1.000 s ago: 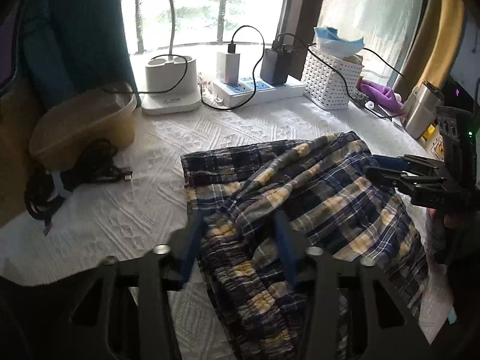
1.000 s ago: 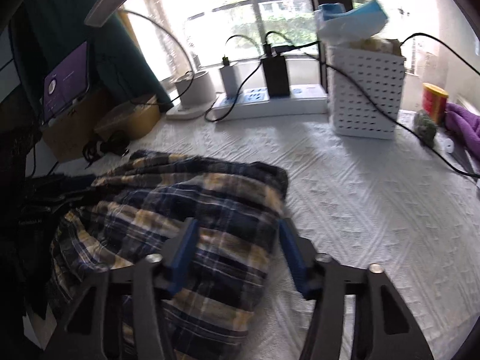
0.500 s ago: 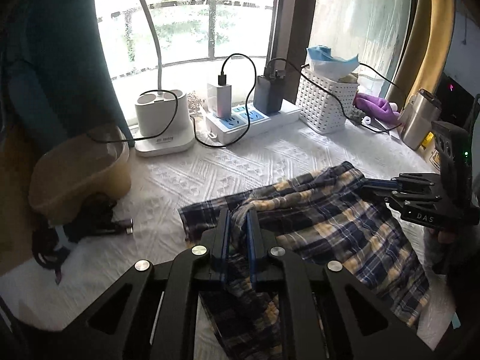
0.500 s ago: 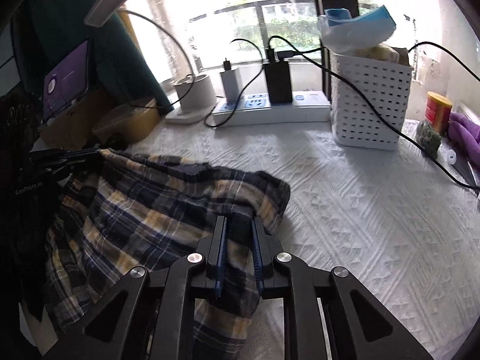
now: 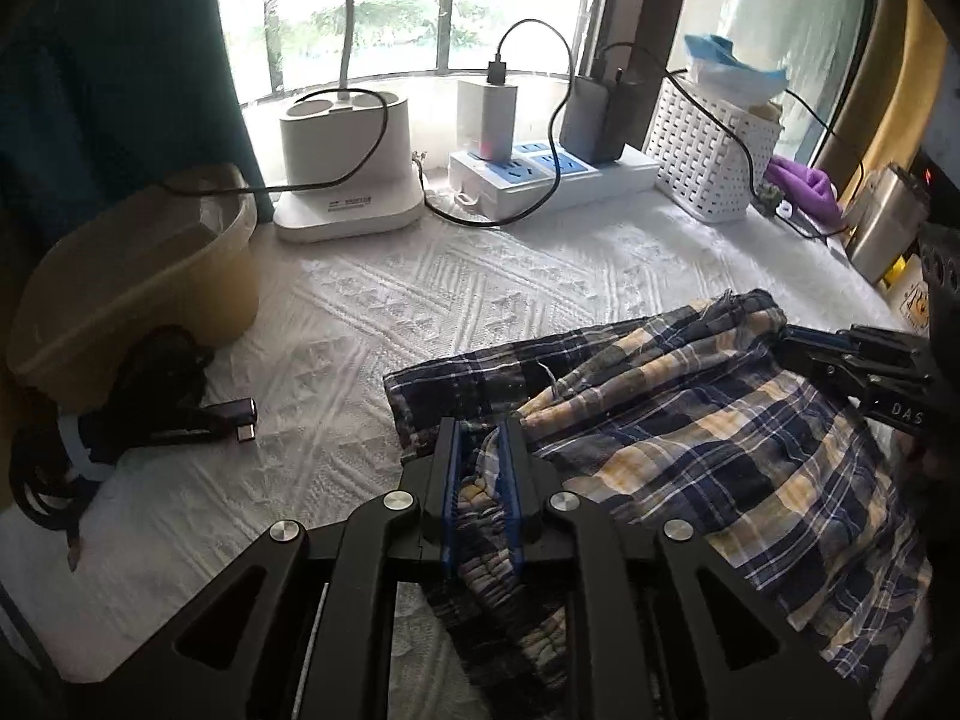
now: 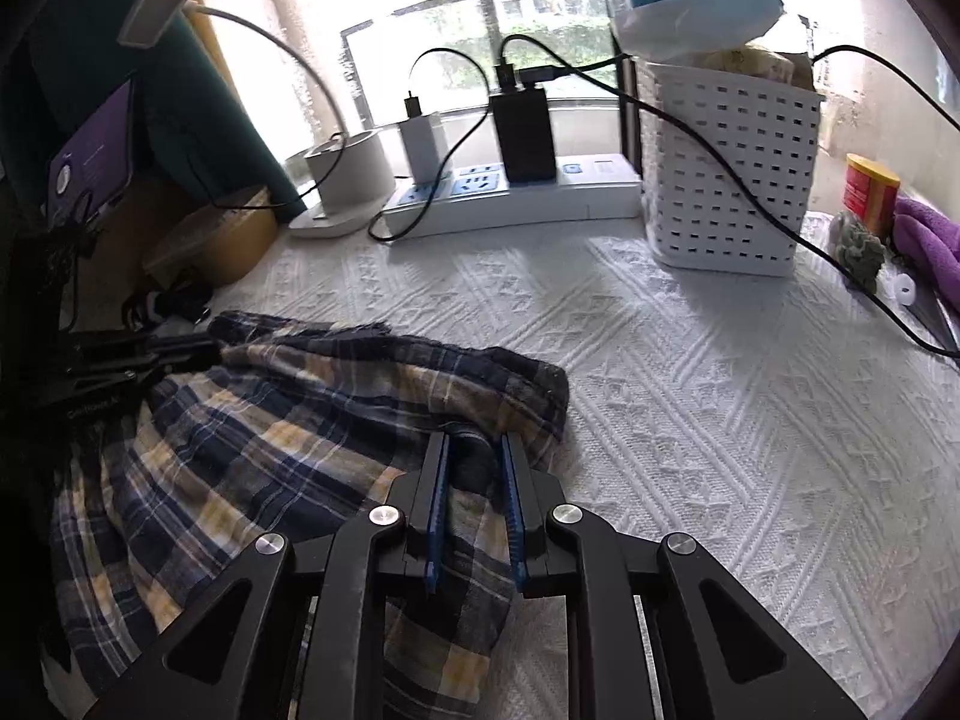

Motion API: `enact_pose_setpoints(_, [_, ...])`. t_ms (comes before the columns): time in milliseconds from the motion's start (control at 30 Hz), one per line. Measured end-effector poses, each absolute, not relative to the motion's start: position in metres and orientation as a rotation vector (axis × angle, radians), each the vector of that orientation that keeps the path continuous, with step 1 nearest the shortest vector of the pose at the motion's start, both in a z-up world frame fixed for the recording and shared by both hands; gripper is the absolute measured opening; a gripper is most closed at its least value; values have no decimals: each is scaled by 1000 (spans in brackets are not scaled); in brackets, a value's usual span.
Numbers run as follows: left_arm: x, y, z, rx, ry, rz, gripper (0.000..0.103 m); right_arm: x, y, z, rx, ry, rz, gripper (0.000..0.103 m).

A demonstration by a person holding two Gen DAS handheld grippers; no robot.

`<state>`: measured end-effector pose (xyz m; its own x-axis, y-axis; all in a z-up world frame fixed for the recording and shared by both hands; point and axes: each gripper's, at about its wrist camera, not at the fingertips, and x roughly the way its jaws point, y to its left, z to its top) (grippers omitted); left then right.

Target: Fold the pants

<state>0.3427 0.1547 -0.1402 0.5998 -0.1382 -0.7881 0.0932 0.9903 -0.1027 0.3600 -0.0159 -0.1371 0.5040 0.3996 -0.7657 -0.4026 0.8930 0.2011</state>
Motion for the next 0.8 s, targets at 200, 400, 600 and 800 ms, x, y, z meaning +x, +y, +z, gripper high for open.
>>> enact_pose_setpoints(200, [341,181,-122,-117,885,-29,17,359,-19,-136,1,917,413,16])
enact_pose_setpoints(400, [316,200,-100,-173,842,-36,42,349,-21,-124,-6,908,368,21])
enact_pose_setpoints(600, [291,184,-100,-204,851,-96,55,335,-27,-111,16,885,369,36])
enact_pose_setpoints(800, [271,161,-116,-222,904,-160,61,318,-36,-99,50,860,398,83])
